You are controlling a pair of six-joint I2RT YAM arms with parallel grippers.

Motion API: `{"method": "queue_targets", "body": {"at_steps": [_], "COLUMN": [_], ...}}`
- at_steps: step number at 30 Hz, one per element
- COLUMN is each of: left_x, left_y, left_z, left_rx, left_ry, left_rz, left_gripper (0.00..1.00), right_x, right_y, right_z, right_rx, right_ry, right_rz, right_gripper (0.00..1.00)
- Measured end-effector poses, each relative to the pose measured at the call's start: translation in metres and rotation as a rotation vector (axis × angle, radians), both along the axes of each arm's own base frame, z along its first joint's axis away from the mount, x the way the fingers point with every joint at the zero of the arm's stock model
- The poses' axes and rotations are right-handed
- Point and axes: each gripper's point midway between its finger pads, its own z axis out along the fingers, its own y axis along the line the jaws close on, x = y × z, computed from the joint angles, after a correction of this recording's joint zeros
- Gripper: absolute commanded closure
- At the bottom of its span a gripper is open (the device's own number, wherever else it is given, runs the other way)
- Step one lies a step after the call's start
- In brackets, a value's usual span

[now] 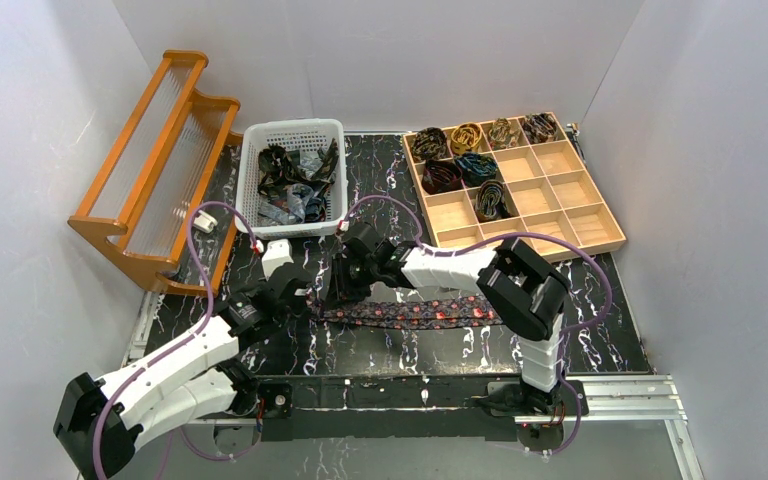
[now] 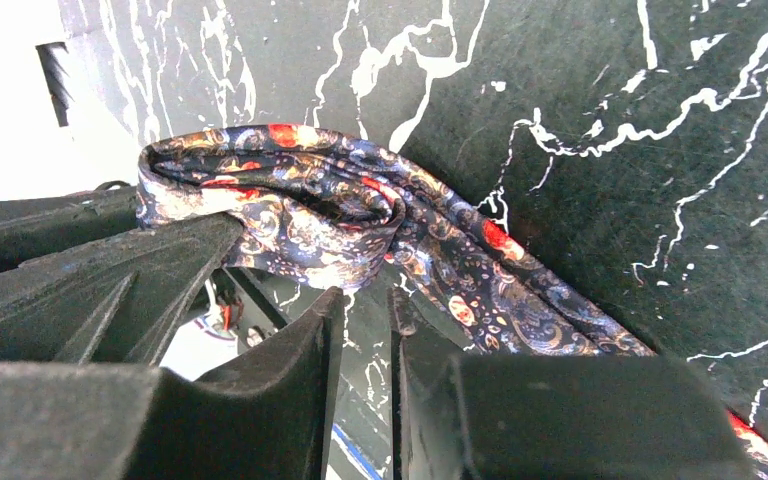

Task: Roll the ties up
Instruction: Roll the tie at the center of the board.

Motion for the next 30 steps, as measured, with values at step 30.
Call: {"method": "queue_targets", "body": {"at_steps": [30], "left_x": [-0.001], "left_y": [-0.013], "left_z": [0.002], "left_rx": [0.128], "left_ry": [-0.04], "left_rz": [-0.069], "left_gripper": [0.81], "right_x": [0.004], "right_y": [-0.012], "right_z": [-0.004], "right_rx": [0.023], "right_ry": [0.081], "right_rz": [-0.006], "right_gripper": [0.69]}}
